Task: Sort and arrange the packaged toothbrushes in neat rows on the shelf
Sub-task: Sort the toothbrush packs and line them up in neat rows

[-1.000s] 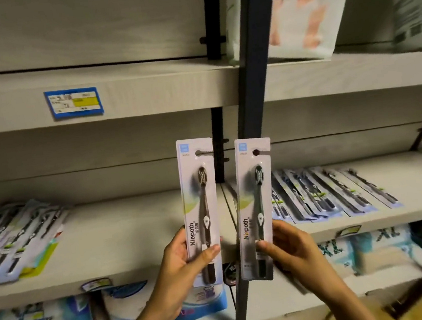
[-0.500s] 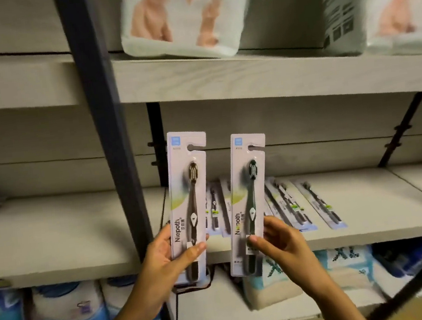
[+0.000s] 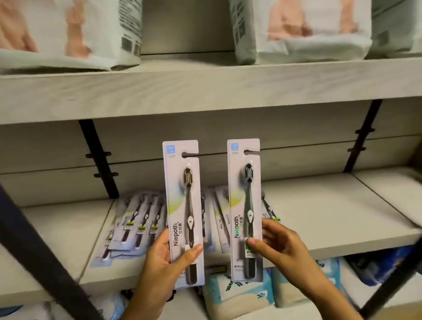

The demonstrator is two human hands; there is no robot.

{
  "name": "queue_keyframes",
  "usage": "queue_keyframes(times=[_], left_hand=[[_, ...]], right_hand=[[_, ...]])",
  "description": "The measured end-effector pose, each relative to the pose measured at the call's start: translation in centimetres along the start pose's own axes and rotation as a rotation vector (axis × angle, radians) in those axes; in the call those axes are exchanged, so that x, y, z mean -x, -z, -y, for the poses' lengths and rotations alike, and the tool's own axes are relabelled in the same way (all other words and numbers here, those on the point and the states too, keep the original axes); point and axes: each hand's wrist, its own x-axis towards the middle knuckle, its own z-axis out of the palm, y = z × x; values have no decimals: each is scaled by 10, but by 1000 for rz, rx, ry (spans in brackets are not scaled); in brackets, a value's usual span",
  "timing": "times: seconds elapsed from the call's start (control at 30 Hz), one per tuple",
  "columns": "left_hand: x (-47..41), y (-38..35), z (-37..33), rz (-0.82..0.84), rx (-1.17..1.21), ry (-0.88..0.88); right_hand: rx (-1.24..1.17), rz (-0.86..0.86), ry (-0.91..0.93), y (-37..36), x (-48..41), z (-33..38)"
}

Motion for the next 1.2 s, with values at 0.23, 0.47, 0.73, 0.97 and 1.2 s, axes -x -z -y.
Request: queue_keyframes(times=[0.23, 0.47, 0.73, 0.97, 1.2], left_hand=[[-30, -58, 16, -5, -47, 43], [-51, -108, 35, -105, -108, 98], [-66, -123, 43, -176, -149, 116], [-77, -105, 44, -218, -180, 106], [-83, -102, 53, -162, -171, 122]], right_hand=[[23, 13, -77, 78, -9, -16], [144, -69, -264, 147, -65, -64], [290, -72, -544, 161, -141, -148], [643, -13, -468, 150, -148, -145], [717, 24, -409, 145, -134, -133]])
